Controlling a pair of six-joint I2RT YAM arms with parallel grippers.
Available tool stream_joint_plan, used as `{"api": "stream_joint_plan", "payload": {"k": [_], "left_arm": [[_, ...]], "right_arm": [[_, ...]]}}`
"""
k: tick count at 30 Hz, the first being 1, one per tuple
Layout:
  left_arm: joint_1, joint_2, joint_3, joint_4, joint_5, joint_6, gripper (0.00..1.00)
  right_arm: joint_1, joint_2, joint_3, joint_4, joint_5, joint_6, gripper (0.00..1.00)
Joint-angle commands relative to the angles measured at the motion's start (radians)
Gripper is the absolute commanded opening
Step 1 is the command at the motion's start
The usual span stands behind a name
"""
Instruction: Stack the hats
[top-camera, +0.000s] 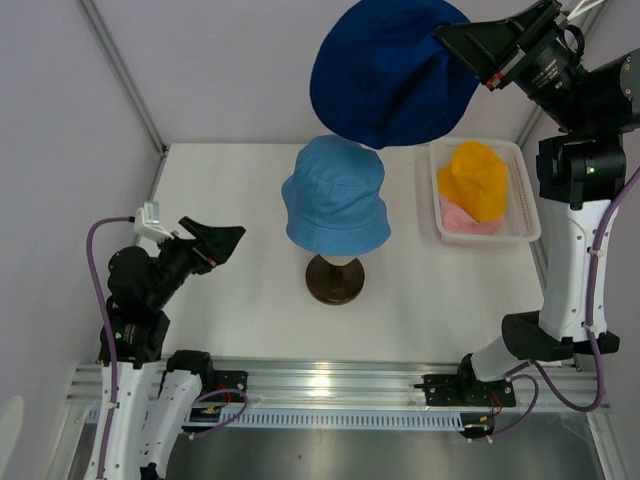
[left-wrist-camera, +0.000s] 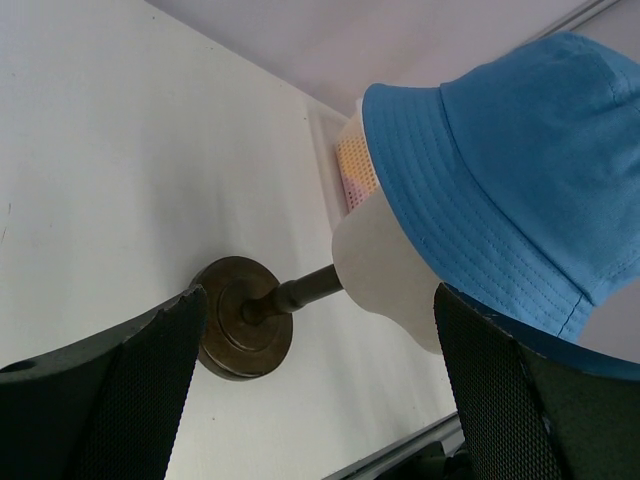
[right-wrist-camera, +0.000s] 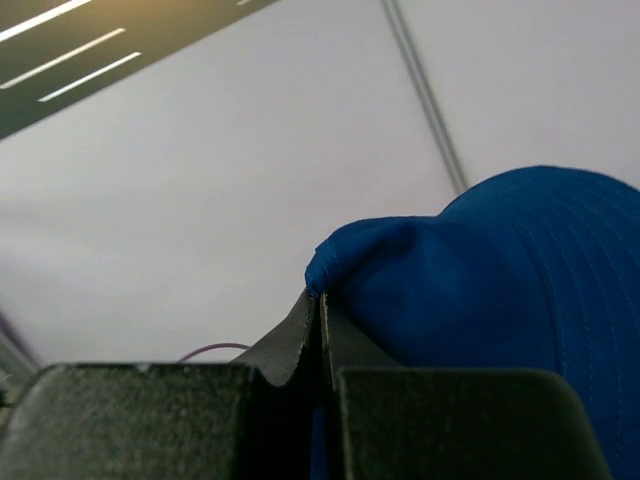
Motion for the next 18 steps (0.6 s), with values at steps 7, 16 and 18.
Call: {"api": "stream_joint_plan", "payload": {"k": [7,16,18], "left_arm": [[0.011,-0.003,0.037,0.007,-0.007,-0.006,0.97],[0.011,0.011,0.113,0.01,-0.01,0.006,0.97],[0.011,0.023,0.142,0.038,0.011,-0.006,0.97]], "right_arm": [[0.184,0.05,0.084,0.049,-0.08,0.083,0.0],[0.284,-0.054,-0.21,-0.09,0.033,-0.111,0.0],[0.284,-0.05,-0.233,-0.108,0.035,-0.134,0.0]]}}
